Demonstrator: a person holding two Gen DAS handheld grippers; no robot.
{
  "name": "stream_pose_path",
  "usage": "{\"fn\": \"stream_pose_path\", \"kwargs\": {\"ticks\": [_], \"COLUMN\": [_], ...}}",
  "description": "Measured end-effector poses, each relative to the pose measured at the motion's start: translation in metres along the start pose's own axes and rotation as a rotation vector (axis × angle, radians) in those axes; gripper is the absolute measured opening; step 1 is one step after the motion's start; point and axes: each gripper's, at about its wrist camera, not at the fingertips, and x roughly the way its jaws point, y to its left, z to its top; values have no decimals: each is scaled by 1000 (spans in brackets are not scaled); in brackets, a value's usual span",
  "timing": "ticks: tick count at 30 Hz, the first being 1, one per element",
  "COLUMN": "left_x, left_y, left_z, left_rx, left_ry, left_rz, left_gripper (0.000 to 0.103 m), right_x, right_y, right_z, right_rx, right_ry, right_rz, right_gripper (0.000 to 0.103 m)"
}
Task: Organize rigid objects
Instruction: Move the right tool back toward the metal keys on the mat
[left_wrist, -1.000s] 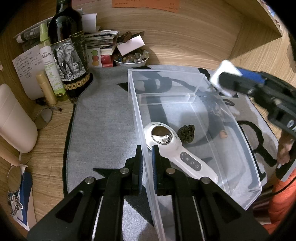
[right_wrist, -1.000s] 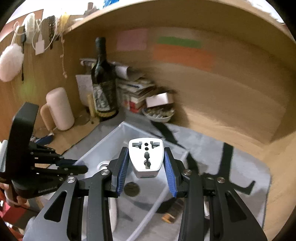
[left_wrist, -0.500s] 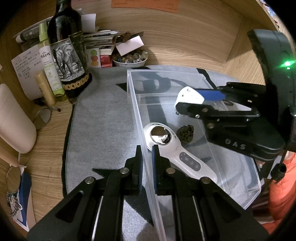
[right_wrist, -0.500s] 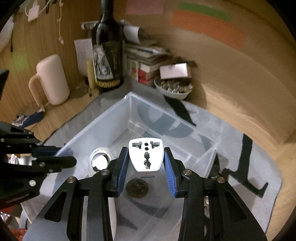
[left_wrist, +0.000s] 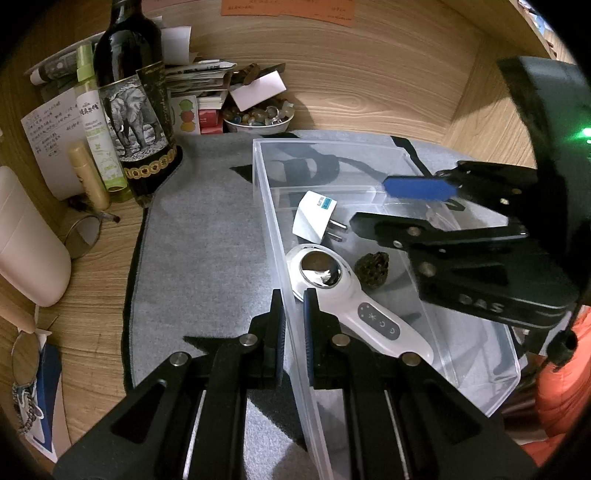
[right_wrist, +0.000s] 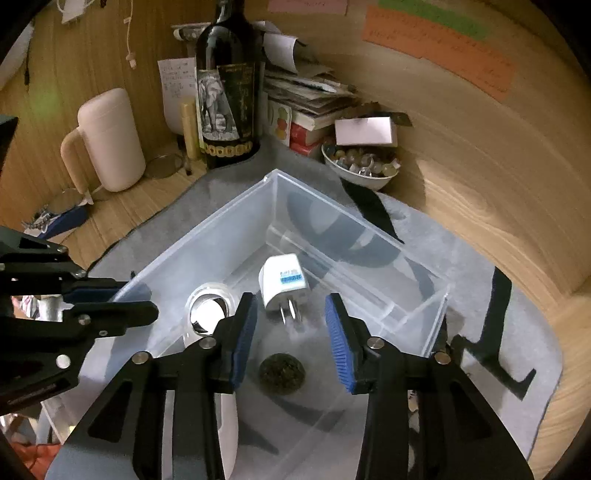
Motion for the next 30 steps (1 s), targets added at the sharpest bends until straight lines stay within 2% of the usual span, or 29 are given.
{"fn": "stream_pose_path", "kwargs": {"ticks": [2,7,11,18,24,30], "left_x": [0,0,0,0,-1,-2], "left_y": [0,0,0,1,2,1], "left_z": [0,0,0,0,-1,-2], "left_rx": [1,1,2,3,3,3], "left_ry": [0,0,0,0,0,3], "left_rz": [1,0,0,1,4,12], "left_gripper": [9,9,9,9,9,9], "right_x": [-7,-28,-53,-91,-98,-74], "right_y": [-1,-5,-17,-46,-75,-107], "right_z": [-1,-1,-3,-12,-32,-61], "right_rx": [-3,-3,41,95,162,255], "right_ry": [-19,-74,-143,-210,-198,-114], "right_rz": [-6,-37,-70,-165,-223,-244], "right_gripper": [51,52,64,64,64,64]}}
